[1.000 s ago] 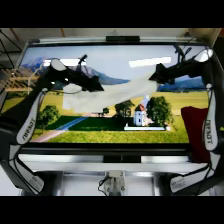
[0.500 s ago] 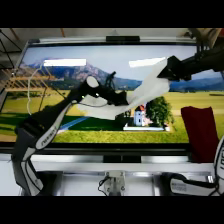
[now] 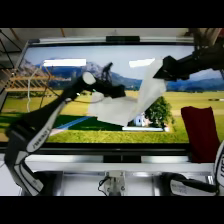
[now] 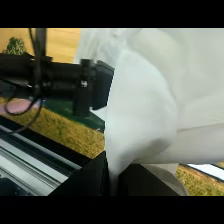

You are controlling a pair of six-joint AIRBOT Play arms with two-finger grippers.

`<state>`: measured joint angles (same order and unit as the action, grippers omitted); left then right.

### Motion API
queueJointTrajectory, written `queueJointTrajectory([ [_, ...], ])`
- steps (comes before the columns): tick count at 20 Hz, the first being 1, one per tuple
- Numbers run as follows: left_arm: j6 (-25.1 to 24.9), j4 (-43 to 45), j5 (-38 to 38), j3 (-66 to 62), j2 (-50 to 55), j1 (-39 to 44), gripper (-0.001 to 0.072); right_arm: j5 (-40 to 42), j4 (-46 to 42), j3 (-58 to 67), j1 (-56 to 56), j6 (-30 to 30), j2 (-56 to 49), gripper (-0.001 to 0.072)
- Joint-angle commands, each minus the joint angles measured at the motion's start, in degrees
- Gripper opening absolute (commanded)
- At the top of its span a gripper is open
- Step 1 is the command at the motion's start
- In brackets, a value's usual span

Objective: Fold the shirts.

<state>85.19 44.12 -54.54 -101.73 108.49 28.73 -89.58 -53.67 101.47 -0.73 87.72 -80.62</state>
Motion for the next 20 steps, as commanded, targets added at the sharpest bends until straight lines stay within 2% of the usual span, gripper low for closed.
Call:
queueJointTrajectory([
  [1, -0.4, 14.3, -9.2, 0.0, -9.3, -10.7, 0.0022, 9.7, -1.3, 0.0, 6.9, 0.1, -2.7, 0.0054],
  [5, -0.5, 25.6, -21.0, 0.0, -20.3, -27.6, 0.0023, 21.4, -1.3, 0.0, 17.9, 0.1, -11.5, 0.0055],
  [8, 0.2, 25.9, -24.6, 0.0, -26.7, -39.4, 0.0024, 27.7, -0.7, 0.0, 25.3, 0.2, -20.4, 0.0056],
  [10, 0.7, 25.9, -25.2, 0.0, -30.2, -44.2, 0.0024, 32.0, 0.8, 0.0, 28.9, 0.8, -25.9, 0.0079],
  [13, 0.2, 25.8, -25.2, 0.0, -34.1, -46.0, 0.0024, 40.1, 4.0, 0.0, 31.2, 2.9, -30.8, 0.0084],
  [14, -0.1, 25.8, -25.2, 0.0, -34.8, -45.7, 0.0024, 41.7, 5.2, 0.0, 31.3, 3.7, -31.3, 0.0297],
  [15, -0.1, 25.8, -25.2, 0.0, -35.1, -45.2, 0.0024, 42.1, 6.2, 0.0, 31.2, 4.2, -31.3, 0.0585],
  [16, -0.1, 25.8, -25.2, 0.0, -35.1, -44.5, 0.0024, 41.0, 6.2, 0.0, 30.7, 4.2, -30.8, 0.0625],
  [18, -0.7, 25.8, -25.1, 0.0, -34.7, -43.4, 0.0024, 34.7, 3.5, 0.0, 28.5, 4.2, -28.9, 0.0625],
  [20, -0.7, 25.8, -25.0, 0.0, -34.4, -42.6, 0.0024, 26.0, -3.5, 0.0, 25.1, 4.2, -25.5, 0.0625],
])
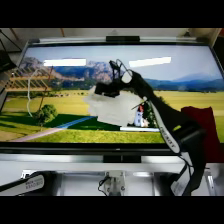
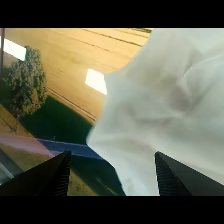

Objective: Fold the shirts.

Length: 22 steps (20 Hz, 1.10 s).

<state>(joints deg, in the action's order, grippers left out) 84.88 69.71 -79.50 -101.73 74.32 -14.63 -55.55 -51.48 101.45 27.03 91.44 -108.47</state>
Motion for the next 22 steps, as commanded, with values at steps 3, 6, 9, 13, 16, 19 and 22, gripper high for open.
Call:
queueJointTrajectory([
  [3, -0.9, 0.2, 0.3, 0.0, -0.1, 1.3, 0.0024, -22.7, -21.8, 0.0, -9.7, 1.2, 8.1, 0.0625],
  [6, -0.9, 0.2, 0.4, 0.0, -0.1, 1.6, 0.0024, -35.8, -29.3, -2.4, -18.3, 2.8, 9.2, 0.0626],
  [9, -1.9, 0.2, 0.4, 0.0, -0.1, 2.1, 0.0024, -32.2, -19.2, -12.5, -22.5, 4.3, 9.2, 0.0628],
  [13, -1.9, 0.2, 0.4, 0.0, -0.1, 2.4, 0.0024, -14.9, -7.3, -22.4, -21.2, 2.4, 8.9, 0.0628],
  [16, -1.9, 0.2, 0.4, 0.0, -0.1, 2.4, 0.0024, -11.9, -0.2, -23.1, -21.2, -1.6, 7.1, 0.0628],
  [19, -1.7, 0.2, 0.4, 0.0, -0.1, 2.5, 0.0024, -12.4, 2.3, -23.1, -19.9, -2.3, 4.8, 0.0627],
  [22, -1.7, 0.2, 0.4, 0.0, -0.1, 2.5, 0.0024, -12.3, 2.3, -23.1, -17.4, -3.7, 3.4, 0.0263],
])
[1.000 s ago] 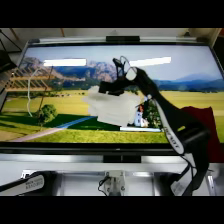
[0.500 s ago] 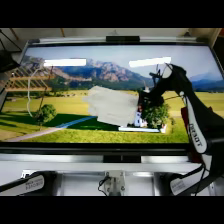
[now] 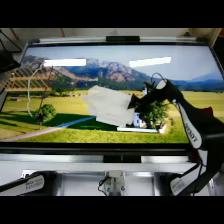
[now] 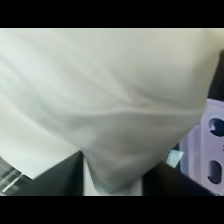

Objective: Fold the shirts.

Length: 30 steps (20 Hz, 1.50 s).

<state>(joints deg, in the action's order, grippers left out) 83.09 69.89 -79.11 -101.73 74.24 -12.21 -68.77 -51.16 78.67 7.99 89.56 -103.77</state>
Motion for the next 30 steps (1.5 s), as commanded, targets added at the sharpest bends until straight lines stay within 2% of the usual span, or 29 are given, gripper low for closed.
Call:
queueJointTrajectory([
  [1, 0.1, 0.0, 0.0, 0.0, 0.0, 0.0, 0.0024, 1.8, 1.8, -0.3, 2.0, -2.2, -1.2, 0.0055],
  [5, 0.1, 0.0, 0.0, 0.0, 0.0, 0.0, 0.0024, 1.7, 1.8, 3.3, -0.2, -6.1, 1.2, 0.0054],
  [9, -0.2, 0.0, 0.0, 0.0, 0.2, 0.0, 0.0024, -1.8, 0.9, 12.0, -7.0, -6.6, 7.9, 0.0054],
  [13, -0.6, 0.0, 0.0, 0.0, 0.5, 0.0, 0.0024, -10.2, -2.2, 18.2, -17.9, -1.5, 13.9, 0.0054],
  [18, -1.2, 0.0, 0.0, 0.0, 0.6, 0.0, 0.0024, -17.6, -7.7, 18.6, -30.9, 0.4, 21.3, 0.0054],
  [22, -1.2, 0.0, 0.0, 0.0, 0.6, 0.0, 0.0024, -19.1, -13.4, 18.6, -39.3, 2.1, 25.1, 0.0054],
  [27, -1.5, 0.0, 0.0, 0.0, 0.6, 0.1, 0.0024, -21.1, -14.7, 18.6, -46.1, 3.3, 26.5, 0.0054],
  [30, -1.5, 0.0, -0.1, 0.0, 0.6, 0.1, 0.0025, -21.8, -22.8, 18.6, -47.8, 3.9, 27.7, 0.0054],
])
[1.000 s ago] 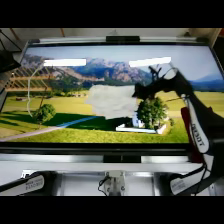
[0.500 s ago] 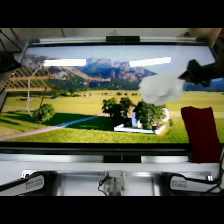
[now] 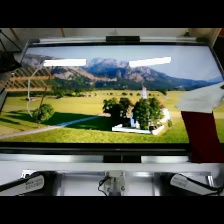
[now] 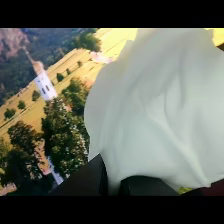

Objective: Fold the shirts.

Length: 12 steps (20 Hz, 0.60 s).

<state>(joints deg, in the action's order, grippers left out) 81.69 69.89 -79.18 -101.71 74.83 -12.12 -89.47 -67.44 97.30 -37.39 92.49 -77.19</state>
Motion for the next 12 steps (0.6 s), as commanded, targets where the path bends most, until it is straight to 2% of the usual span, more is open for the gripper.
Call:
queueJointTrajectory([
  [1, -0.1, 0.0, -0.1, 0.0, 0.0, 0.0, 0.0025, -1.4, -9.5, 0.0, -3.0, 1.7, 1.4, 0.0054],
  [6, -0.1, 0.0, -0.2, 0.0, 0.0, 0.0, 0.0024, -3.0, -14.2, -0.2, -5.0, 2.1, 0.7, 0.0054],
  [9, -0.3, 0.0, -0.5, 0.0, 0.0, 0.0, 0.0025, -9.0, -24.0, -0.3, -5.2, 1.7, -0.2, 0.0054],
  [12, -0.2, 0.0, -0.5, 0.0, 0.0, 0.1, 0.0024, -14.3, -28.7, -4.1, -5.4, 0.2, -0.4, 0.0055],
])
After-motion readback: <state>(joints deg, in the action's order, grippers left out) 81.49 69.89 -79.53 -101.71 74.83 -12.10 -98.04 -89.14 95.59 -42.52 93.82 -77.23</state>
